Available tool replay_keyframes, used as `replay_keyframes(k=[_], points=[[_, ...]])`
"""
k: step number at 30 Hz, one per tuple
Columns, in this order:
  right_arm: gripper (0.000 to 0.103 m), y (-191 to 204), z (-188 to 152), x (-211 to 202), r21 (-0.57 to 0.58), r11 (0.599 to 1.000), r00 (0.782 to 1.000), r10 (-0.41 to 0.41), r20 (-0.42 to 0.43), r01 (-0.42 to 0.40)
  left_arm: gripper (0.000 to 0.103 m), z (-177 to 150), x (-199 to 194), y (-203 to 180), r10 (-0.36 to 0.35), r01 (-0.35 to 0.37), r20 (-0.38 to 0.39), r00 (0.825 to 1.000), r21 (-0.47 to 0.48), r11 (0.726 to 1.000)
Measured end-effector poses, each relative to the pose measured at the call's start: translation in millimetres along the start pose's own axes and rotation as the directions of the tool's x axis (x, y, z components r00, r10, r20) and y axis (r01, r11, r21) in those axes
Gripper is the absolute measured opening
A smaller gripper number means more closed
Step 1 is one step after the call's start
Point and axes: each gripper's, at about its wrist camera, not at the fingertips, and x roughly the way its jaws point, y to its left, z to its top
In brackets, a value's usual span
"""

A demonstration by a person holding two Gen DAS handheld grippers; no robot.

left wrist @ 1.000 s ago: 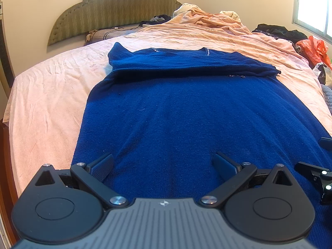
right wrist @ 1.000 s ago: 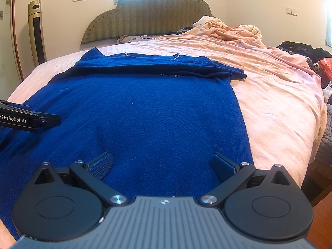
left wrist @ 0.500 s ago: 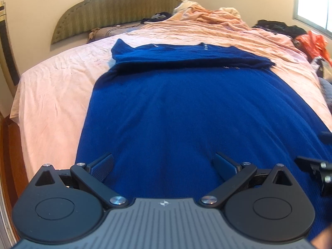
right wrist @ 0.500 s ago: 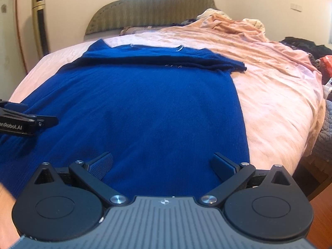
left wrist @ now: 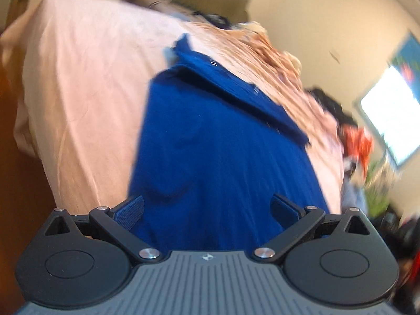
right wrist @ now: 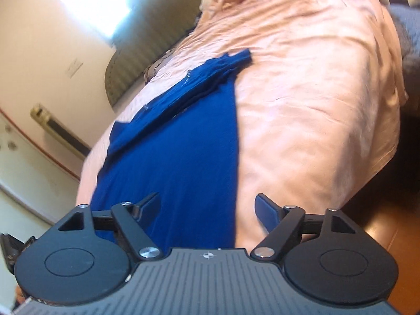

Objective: Fold small clothes
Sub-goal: 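Grasp the sweater hem with the left tool while the right tool grasps beside it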

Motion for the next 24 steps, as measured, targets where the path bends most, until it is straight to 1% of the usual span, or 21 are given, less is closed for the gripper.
replay_keyframes(k=[2,3,4,6,7,8,10,11,12,14,18,21,22,24], points=[[0.077,-13.4,10.8,12.4,0.060,0.998,0.999,0.022,-0.040,-0.020,0.103,17.1,7.7,7.9,-0.022,0.022,0.008,1.000,-0.032,0.999],[0.078,-19.0,13.5,17.5,0.089,0.996,0.998,0.035,-0.058,-0.030,0.103,25.9,12.8,11.3,-0.024,0.024,0.004,1.000,-0.049,0.999],[0.078,-22.8,16.4,20.8,0.107,0.993,0.996,0.054,-0.066,-0.047,0.103,33.4,19.4,15.3,-0.041,0.040,-0.011,0.999,-0.072,0.997],[0.078,-27.3,21.1,26.8,0.131,0.988,0.990,0.097,-0.100,-0.083,0.103,46.4,32.7,29.1,-0.092,0.083,-0.046,0.995,-0.156,0.984],[0.078,-29.0,22.6,28.0,0.145,0.984,0.986,0.118,-0.122,-0.100,0.103,50.7,35.4,35.0,-0.129,0.118,-0.045,0.991,-0.192,0.974],[0.078,-30.8,22.9,29.1,0.165,0.978,0.978,0.149,-0.148,-0.124,0.103,55.2,38.4,39.9,-0.156,0.139,-0.058,0.986,-0.219,0.966],[0.077,-29.4,20.8,30.9,0.191,0.966,0.953,0.216,-0.214,-0.177,0.103,60.2,41.1,49.4,-0.202,0.175,-0.080,0.976,-0.258,0.950],[0.078,-26.5,16.5,29.7,0.175,0.967,0.943,0.226,-0.244,-0.187,0.103,61.8,40.6,54.0,-0.222,0.191,-0.087,0.971,-0.275,0.942],[0.076,-22.6,11.7,28.6,0.147,0.971,0.939,0.220,-0.264,-0.187,0.103,62.9,38.8,57.9,-0.230,0.195,-0.090,0.969,-0.288,0.937],[0.076,-17.8,7.7,25.9,0.115,0.975,0.943,0.212,-0.256,-0.188,0.103,65.8,34.8,62.1,-0.222,0.187,-0.094,0.971,-0.287,0.940],[0.077,-18.4,10.3,27.8,0.151,0.971,0.943,0.219,-0.249,-0.185,0.103,65.9,34.6,64.2,-0.225,0.188,-0.118,0.967,-0.262,0.947],[0.079,-15.8,10.9,26.8,0.140,0.974,0.943,0.211,-0.257,-0.180,0.103,69.8,26.9,64.2,-0.216,0.182,-0.121,0.969,-0.241,0.953],[0.080,-15.7,10.1,26.5,0.138,0.974,0.943,0.213,-0.255,-0.182,0.103,68.5,26.2,65.5,-0.222,0.188,-0.122,0.967,-0.244,0.952],[0.080,-17.4,10.4,28.1,0.147,0.971,0.943,0.220,-0.251,-0.188,0.103,62.3,32.6,69.1,-0.263,0.217,-0.145,0.954,-0.272,0.937]])
